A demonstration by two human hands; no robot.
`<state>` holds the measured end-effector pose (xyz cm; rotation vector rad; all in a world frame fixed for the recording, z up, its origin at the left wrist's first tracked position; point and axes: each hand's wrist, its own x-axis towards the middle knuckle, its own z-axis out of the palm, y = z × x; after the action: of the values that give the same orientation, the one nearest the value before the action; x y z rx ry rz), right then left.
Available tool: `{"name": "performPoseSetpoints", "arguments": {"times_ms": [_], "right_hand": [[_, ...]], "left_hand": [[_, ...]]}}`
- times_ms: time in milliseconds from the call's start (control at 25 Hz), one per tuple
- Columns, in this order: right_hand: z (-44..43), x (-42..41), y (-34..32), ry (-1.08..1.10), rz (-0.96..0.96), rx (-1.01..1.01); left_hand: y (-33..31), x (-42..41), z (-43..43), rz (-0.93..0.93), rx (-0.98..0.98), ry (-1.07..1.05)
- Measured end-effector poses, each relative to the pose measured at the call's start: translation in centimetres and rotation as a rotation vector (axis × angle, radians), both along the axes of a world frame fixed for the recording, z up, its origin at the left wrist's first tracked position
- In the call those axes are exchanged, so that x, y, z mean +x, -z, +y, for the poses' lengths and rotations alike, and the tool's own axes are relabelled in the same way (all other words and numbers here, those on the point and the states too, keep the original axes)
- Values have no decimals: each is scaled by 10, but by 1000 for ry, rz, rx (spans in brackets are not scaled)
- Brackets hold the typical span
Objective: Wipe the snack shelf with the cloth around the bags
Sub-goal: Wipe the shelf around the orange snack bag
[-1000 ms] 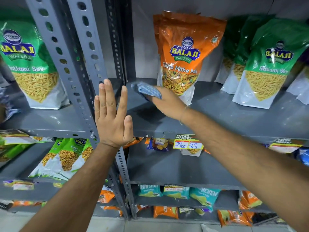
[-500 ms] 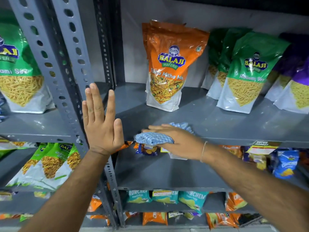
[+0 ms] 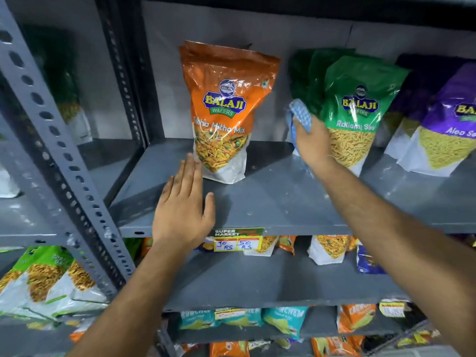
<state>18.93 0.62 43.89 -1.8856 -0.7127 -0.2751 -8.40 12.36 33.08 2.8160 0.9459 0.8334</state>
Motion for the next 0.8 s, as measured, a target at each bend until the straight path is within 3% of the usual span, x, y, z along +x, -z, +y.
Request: {"name": "performPoseSetpoints", "arguments": {"times_ms": [160,320,640,800], "right_hand": [[70,57,22,41,-60,-396],[108,78,43,-82,-135,-772],[110,65,50,-307,-164,-895],[73,45,60,-404,-116,-851]], "left_hand": [[-1,2,4,67,-33,-3],[-2,1,4,102,-51,-12],[-3,2,2,125,-42,-26],[-5,1,-1,115,-52,-14]]}}
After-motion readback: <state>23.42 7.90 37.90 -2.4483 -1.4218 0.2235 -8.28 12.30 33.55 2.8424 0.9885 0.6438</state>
